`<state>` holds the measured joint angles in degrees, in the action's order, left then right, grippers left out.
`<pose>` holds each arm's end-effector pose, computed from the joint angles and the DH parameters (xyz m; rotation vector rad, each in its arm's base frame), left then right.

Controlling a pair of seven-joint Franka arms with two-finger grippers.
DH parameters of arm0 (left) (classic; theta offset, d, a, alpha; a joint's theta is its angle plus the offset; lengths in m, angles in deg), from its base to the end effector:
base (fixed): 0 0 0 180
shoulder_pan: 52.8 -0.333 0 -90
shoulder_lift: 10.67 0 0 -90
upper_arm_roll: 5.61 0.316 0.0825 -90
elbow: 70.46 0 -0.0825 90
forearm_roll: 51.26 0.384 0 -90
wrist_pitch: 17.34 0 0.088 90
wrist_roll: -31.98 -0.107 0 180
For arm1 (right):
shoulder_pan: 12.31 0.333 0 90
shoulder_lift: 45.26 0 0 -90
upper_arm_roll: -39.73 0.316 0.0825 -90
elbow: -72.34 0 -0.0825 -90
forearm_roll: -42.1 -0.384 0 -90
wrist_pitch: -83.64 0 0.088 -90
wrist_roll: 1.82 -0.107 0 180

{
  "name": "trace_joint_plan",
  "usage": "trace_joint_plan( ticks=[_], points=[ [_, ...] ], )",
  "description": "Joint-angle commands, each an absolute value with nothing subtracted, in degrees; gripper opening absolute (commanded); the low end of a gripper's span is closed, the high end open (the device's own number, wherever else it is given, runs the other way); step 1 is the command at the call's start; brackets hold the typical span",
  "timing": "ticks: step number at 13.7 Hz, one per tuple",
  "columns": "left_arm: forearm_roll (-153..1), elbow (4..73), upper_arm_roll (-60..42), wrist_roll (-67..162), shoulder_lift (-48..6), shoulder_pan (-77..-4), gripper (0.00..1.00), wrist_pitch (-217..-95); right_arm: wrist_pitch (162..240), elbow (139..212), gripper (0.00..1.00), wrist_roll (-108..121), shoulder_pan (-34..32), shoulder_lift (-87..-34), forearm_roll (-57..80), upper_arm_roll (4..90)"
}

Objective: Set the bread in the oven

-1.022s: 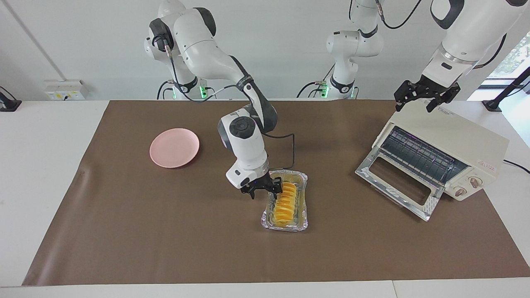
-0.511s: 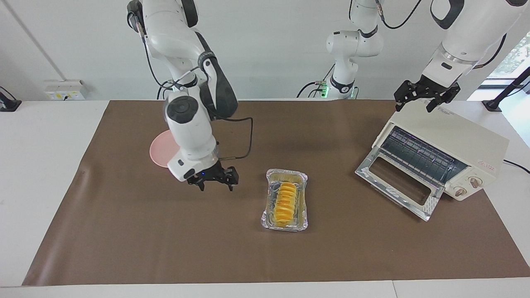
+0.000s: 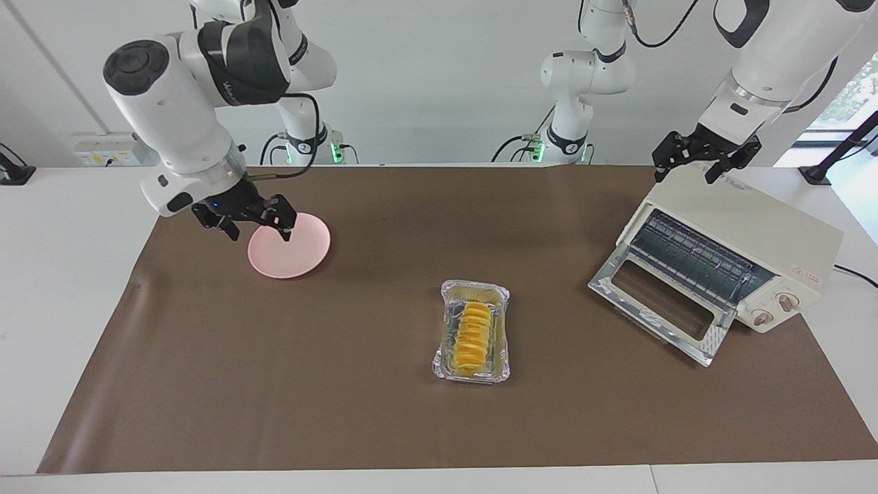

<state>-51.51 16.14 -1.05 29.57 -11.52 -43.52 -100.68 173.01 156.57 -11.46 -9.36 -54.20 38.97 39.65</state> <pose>0.5453 -0.0459 0.6342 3.1317 -0.1956 -0.1126 0.5983 0.0360 0.5810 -3.0872 0.1845 0.1112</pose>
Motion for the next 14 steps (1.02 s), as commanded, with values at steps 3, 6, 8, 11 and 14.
trace_joint_plan(
  ticks=[3,6,8,11,14],
  points=[
    [-52.31,14.55,-1.39,30.31,-13.72,-40.25,1.0,-103.48,174.87,166.99,1.0,-9.91,-12.83,-45.88,40.51,40.35],
    [-53.44,5.67,-1.3,35.02,-21.99,-35.42,1.0,-103.12,174.78,167.0,1.0,-9.73,-14.59,-45.88,41.39,40.44],
    [-54.07,-1.16,-0.95,43.12,-28.47,-29.81,1.0,-101.99,174.87,167.0,1.0,-9.73,-14.42,-45.96,43.49,40.44],
    [-55.38,-14.96,-0.69,53.05,-42.18,-22.5,1.0,-101.89,176.17,166.91,1.0,-8.67,-14.33,-46.05,44.56,40.44],
    [-53.99,-12.48,-0.25,63.35,-44.86,-14.67,1.0,-110.65,177.33,166.91,1.0,-7.54,-14.24,-46.14,44.56,40.52]
  ],
)
